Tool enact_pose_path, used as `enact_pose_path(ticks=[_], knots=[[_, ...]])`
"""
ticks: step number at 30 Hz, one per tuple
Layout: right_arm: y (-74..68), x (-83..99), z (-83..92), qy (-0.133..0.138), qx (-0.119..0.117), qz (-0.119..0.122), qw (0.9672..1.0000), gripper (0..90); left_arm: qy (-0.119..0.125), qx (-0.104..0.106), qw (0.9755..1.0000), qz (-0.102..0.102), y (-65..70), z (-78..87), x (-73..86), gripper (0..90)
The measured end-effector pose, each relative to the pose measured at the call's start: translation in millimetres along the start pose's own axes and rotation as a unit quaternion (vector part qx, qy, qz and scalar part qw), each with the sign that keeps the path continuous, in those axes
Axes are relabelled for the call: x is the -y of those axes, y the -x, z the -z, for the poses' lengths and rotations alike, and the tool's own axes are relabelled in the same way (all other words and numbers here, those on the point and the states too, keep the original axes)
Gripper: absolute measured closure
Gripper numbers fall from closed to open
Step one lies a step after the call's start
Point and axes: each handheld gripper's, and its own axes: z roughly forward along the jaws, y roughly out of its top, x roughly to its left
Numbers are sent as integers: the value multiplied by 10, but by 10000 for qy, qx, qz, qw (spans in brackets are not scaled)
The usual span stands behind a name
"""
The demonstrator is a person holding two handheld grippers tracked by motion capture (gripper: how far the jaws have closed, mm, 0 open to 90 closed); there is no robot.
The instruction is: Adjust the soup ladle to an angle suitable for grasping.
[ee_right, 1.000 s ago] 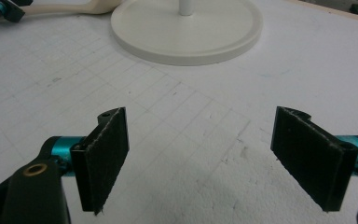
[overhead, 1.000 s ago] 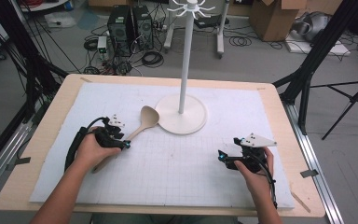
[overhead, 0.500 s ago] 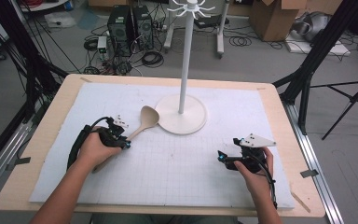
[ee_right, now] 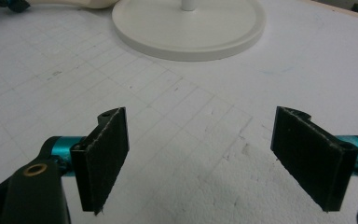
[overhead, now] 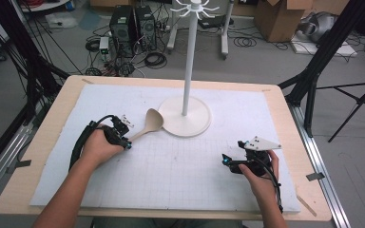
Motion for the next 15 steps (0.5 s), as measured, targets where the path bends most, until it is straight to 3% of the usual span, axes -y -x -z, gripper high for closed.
enact_pose_path(ticks=[2, 6, 7, 8, 14, 15], knots=[[3, 2, 0, -5, 4, 9, 10000, 177, 28, 72, 10000, 14, -20, 19, 22, 775], [7, 6, -6, -13, 12, 12, 10000, 177, 61, -17, 9997, -235, -38, 86, 30, 777], [6, 6, -9, -25, 10, 12, 10000, 177, 94, 23, 9998, -173, -30, 93, 30, 776], [3, 6, -9, -33, 16, 27, 10000, 177, 56, 11, 9996, -279, -36, 112, 26, 776], [-11, 5, -8, -41, 22, 61, 10000, 177, 71, 130, 9994, -305, -6, 152, 20, 776], [-11, 5, -8, -38, 26, 64, 10000, 177, 16, 131, 9992, -389, -11, 165, 16, 776]])
